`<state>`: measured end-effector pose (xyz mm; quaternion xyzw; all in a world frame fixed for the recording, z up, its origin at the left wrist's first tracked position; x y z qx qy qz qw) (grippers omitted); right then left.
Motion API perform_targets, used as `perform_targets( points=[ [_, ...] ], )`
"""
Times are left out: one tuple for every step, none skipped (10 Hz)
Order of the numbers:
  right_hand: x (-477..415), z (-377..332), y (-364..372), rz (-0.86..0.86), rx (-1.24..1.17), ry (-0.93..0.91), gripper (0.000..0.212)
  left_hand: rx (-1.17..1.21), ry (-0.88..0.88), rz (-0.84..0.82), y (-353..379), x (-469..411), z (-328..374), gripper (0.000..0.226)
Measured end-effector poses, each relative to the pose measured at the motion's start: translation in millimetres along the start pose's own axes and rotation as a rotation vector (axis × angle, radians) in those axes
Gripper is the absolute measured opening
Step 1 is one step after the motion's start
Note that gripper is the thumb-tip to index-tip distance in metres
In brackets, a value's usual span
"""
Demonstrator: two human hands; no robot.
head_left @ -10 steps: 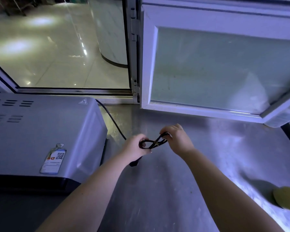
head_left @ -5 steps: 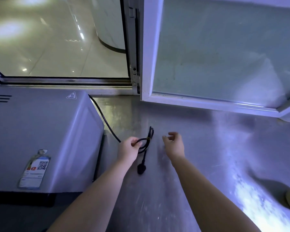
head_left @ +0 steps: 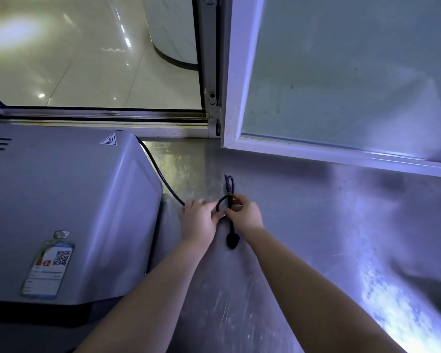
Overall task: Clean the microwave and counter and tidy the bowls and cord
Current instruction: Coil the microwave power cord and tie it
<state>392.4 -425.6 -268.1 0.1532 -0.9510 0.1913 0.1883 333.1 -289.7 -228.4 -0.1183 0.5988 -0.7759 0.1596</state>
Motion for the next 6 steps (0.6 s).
perform_targets(
  points=[
    [-2.5, -2.1, 5.2, -0.012, 0.063, -0.055, 0.048, -0.140, 0.042, 0.029, 5.2, -0.6, -5.1, 0.028],
    [-0.2, -2.1, 6.1, 0.005, 0.111, -0.103, 0.047, -0.217, 0.092, 0.077, 10.7, 4.6, -8.9, 0.034],
    [2.9, -4.1, 1.9, 0.028, 0.124, -0.141, 0.042, -0.239, 0.159, 0.140, 5.5, 8.3, -2.8, 0.029],
    [9.2, -6.8, -9.3, 0.082, 0.151, -0.148, 0.036, -0.228, 0.192, 0.167, -4.4, 10.3, 1.0, 0.020],
    [15.6, -7.5, -15.0, 0.061, 0.215, -0.159, 0.035, -0.213, 0.201, 0.157, -11.8, 15.0, 1.7, 0.020],
    [26.7, -16.8, -16.8, 0.026, 0.321, -0.203, 0.033, -0.193, 0.224, 0.148, -21.0, 21.1, 6.7, 0.019]
  ],
)
Point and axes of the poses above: each hand's wrist, its own x-axis away from the middle knuckle, its own y-axis out of the palm, z = x × y, the point moved 10 cm from there along -x, towards the middle knuckle, and after that the axes turned 8 degrees about -x, right-handed, at the moved point
